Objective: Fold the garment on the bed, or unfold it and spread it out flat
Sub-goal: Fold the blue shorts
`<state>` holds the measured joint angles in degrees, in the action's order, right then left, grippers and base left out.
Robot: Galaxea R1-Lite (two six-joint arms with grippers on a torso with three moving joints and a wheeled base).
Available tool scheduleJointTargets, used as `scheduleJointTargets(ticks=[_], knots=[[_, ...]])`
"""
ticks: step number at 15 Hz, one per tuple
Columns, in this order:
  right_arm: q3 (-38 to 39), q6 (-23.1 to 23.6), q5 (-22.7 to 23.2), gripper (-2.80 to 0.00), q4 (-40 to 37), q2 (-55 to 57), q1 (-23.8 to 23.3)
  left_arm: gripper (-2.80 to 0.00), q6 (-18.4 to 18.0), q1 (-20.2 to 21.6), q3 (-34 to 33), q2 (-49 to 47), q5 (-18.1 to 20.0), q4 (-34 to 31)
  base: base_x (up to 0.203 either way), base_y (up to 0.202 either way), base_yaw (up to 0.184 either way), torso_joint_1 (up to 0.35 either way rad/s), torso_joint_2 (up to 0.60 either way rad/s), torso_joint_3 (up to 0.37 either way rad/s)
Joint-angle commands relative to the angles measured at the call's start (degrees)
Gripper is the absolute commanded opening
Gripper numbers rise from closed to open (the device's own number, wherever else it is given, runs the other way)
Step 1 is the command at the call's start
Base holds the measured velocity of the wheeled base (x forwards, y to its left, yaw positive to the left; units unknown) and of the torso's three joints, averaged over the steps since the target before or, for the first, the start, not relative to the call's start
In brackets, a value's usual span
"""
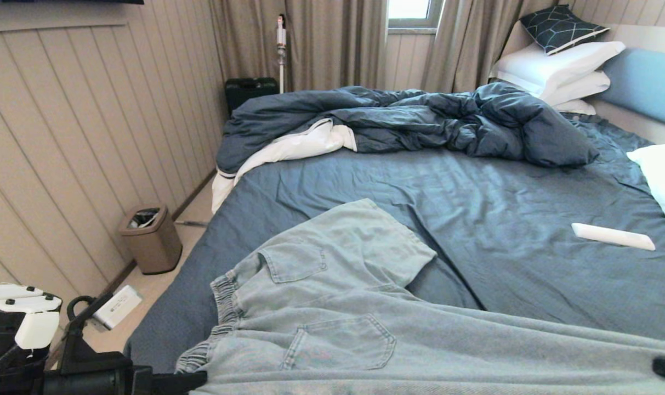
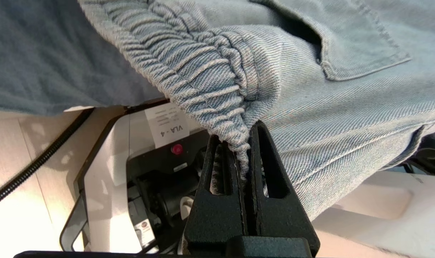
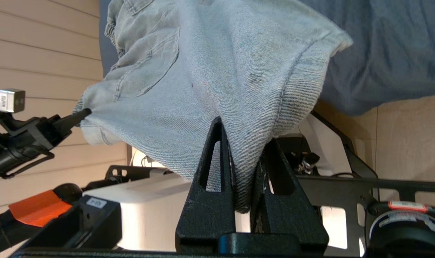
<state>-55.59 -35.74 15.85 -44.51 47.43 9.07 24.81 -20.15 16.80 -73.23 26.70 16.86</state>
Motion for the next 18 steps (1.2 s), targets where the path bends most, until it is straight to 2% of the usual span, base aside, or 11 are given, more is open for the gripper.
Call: scheduleJointTargets(ticks=[1, 5, 8, 11, 14, 18], knots=[[-0.18, -0.19, 0.16, -2.8, -0.83, -1.11, 0.07, -2.8, 0.24, -0.34, 0.52, 1.86, 0.2, -0.33, 0.0, 0.0, 0.0, 0.0, 0.0, 0.0], [-1.77, -0.12, 0.58, -2.8, -1.64, -1.3, 0.07, -2.8, 0.33, -1.64, 1.21, 3.27, 0.2, -1.33, 0.0, 0.0, 0.0, 0.0, 0.0, 0.0], [-4.71, -0.04, 0.65, -2.8, 0.13, 4.41, 0.07, -2.8, 0.43, -1.62, 5.21, 1.29, -0.1, -1.65, 0.0, 0.0, 0.0, 0.0, 0.0, 0.0], [-7.54, 0.04, 0.9, -2.8, 6.45, 15.69, 0.05, -2.8, 0.72, -0.74, 10.86, -5.14, -0.31, -1.07, 0.0, 0.0, 0.0, 0.0, 0.0, 0.0], [-12.55, 0.61, 0.86, -2.8, 13.97, 29.37, -0.29, -2.8, 0.76, 2.06, 17.13, -11.5, -0.28, -0.9, 0.0, 0.0, 0.0, 0.0, 0.0, 0.0], [-27.68, 0.94, 0.8, -2.8, 18.92, 48.24, -0.37, -2.8, 0.76, 6.69, 23.68, -19.09, 0.17, 2.21, 0.0, 0.0, 0.0, 0.0, 0.0, 0.0]])
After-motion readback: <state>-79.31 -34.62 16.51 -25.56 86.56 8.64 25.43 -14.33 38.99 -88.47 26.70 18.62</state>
